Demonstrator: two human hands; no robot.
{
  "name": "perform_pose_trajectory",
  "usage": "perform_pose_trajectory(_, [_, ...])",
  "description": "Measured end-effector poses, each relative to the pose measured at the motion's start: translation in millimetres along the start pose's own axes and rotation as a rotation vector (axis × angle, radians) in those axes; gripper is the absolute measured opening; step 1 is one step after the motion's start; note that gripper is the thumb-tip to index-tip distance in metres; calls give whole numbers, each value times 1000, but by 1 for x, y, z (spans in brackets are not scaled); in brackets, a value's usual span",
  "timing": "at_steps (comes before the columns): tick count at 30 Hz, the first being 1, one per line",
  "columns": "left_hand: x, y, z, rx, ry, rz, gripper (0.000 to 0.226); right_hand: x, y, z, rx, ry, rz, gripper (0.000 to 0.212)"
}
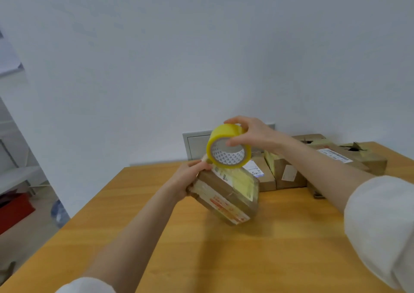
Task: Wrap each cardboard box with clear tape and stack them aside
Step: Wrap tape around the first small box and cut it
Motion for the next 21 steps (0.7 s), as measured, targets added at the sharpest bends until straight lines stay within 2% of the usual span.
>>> perform_pose_trajectory(4, [25,2,8,-52,78,21,22,-16,-2,-27,16,-94,-21,60])
perform_pose_trajectory(7, [30,1,12,-64,101,9,17,-9,-8,-31,24,-22,-5,60])
perform_pose_trajectory(11, [31,-1,11,-73,79,3,21,-9,-9,-24,25,14,-25,61])
perform_pose_trajectory(16, [60,1,30,-132,187,127,23,-45,21,-3,200,334,-126,46])
perform_pose_trajectory(19, [78,-1,33,-127,229,175,26,-76,41,-9,193,104,-214,32])
perform_pose_trajectory(21, [79,0,34,-130,242,178,27,-82,42,-14,177,45,-212,27])
Point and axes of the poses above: each hand's wrist, its own y-axis away from the middle knuckle, its own z-axis out of the back of the hand, x = y × z, the point moved 6 cm from there along -y, towards the middle knuckle, and after that the axes turned 6 degrees about -z, right-handed, at the moved point
